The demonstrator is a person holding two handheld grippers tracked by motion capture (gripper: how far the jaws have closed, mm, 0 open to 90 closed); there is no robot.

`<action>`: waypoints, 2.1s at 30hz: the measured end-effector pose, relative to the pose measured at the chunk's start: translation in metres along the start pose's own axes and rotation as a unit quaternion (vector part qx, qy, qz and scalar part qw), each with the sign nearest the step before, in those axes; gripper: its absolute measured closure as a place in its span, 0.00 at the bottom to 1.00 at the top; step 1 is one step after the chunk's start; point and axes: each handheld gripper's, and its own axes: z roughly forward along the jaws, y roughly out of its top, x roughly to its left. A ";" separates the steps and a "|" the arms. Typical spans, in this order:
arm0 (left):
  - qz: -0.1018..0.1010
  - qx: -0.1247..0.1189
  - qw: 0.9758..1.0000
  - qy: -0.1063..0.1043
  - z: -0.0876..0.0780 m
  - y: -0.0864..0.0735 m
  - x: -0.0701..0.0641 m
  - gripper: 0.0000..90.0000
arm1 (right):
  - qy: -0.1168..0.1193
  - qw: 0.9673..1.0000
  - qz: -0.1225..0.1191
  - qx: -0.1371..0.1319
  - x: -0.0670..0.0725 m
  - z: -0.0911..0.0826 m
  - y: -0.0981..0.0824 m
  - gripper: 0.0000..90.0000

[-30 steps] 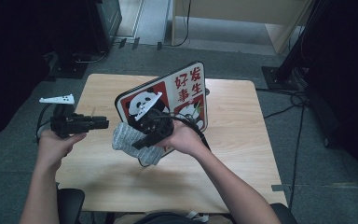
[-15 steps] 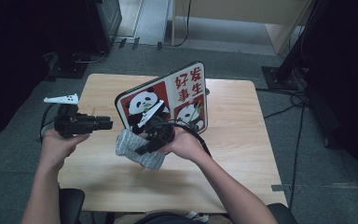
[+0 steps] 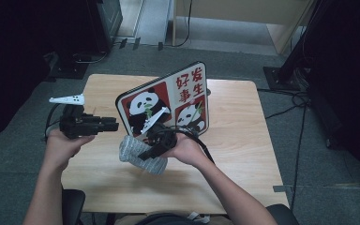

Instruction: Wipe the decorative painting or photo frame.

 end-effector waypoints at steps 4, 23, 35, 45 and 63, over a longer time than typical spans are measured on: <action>0.004 0.002 1.000 -0.005 0.003 0.002 -0.003 0.68 | -0.002 1.000 -0.002 -0.001 -0.001 0.003 -0.004 0.74; -0.006 0.012 1.000 -0.014 0.028 0.003 -0.003 0.74 | 0.011 1.000 0.002 0.006 -0.007 0.017 -0.022 0.74; -0.001 0.020 1.000 -0.006 0.044 0.004 -0.005 0.82 | 0.015 1.000 0.000 -0.004 -0.012 0.023 -0.033 0.74; 0.005 0.021 1.000 0.002 0.044 0.004 -0.007 0.85 | 0.015 1.000 0.007 -0.004 -0.017 0.024 -0.041 0.74; 0.004 0.020 1.000 0.003 0.044 0.003 -0.007 0.85 | -0.004 1.000 0.007 0.004 -0.021 -0.005 -0.053 0.76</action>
